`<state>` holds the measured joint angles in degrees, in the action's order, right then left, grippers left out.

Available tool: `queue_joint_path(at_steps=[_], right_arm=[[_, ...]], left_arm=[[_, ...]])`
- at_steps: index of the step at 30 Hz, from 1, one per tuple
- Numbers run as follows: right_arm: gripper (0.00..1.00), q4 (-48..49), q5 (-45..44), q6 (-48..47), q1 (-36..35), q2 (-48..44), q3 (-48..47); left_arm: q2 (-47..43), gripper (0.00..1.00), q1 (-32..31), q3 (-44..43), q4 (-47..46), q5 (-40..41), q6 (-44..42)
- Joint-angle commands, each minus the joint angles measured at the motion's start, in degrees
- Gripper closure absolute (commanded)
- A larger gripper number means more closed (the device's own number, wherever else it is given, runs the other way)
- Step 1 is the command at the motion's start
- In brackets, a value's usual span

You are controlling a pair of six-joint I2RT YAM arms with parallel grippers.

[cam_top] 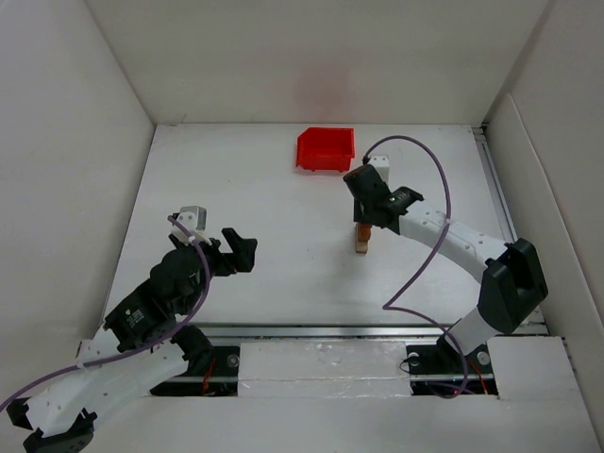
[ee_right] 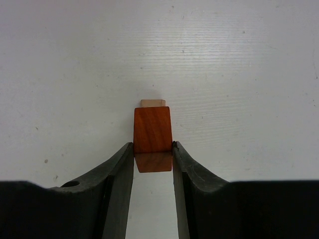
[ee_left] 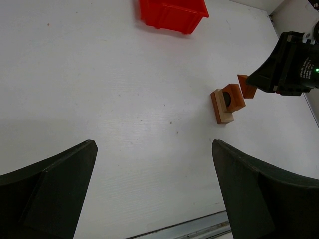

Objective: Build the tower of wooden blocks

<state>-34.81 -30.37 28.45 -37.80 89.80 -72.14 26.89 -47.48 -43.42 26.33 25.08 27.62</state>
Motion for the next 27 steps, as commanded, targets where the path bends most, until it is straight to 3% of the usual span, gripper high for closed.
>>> queue_joint_path(at_steps=[1,27], right_arm=[[1.00,3.7,0.4,-0.8,0.4,0.6,0.9],[1.00,4.4,0.0,-1.1,1.0,1.1,2.2]], left_arm=[[-0.2,0.01,0.2,0.7,-2.3,-0.3,-0.9],[2.1,0.01,0.2,1.1,-3.2,-2.6,-1.7]])
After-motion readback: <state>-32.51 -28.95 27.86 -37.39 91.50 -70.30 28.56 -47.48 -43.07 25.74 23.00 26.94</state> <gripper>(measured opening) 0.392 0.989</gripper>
